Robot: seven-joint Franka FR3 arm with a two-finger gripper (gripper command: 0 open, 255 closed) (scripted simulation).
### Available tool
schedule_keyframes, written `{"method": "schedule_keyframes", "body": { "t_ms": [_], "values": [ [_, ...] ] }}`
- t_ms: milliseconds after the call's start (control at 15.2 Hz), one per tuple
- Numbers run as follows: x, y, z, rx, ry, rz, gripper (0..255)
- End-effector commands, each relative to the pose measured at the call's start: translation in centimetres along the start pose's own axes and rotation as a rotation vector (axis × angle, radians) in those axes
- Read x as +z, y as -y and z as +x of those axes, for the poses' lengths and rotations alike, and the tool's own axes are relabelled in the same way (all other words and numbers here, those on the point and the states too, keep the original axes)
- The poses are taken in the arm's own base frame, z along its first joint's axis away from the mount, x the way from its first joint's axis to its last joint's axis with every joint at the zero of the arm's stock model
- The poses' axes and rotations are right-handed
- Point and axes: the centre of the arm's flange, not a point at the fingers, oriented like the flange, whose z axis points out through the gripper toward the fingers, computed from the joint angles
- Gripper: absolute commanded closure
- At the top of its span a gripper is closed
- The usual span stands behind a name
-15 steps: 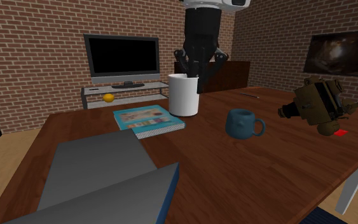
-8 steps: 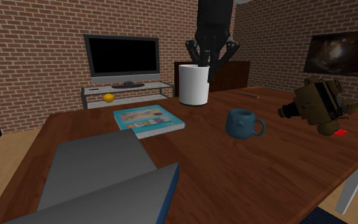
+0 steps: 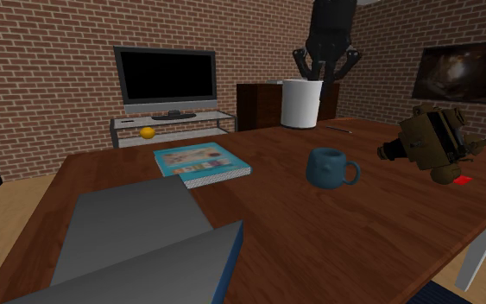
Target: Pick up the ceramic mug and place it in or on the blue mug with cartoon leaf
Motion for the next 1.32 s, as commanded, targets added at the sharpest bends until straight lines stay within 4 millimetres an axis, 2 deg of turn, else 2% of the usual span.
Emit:
{"method": "schedule_keyframes", "body": {
  "t_ms": [0,528,594,1254],
  "values": [
    [0.0,-1.1,2.6,0.0,-0.001,0.0,255],
    [-1.0,-4.8,12.5,0.0,-0.001,0.0,255],
    [-1.1,-5.1,13.2,0.0,-0.001,0.0,255],
    [4.2,-5.5,13.0,0.0,-0.001,0.0,255]
  ]
}}
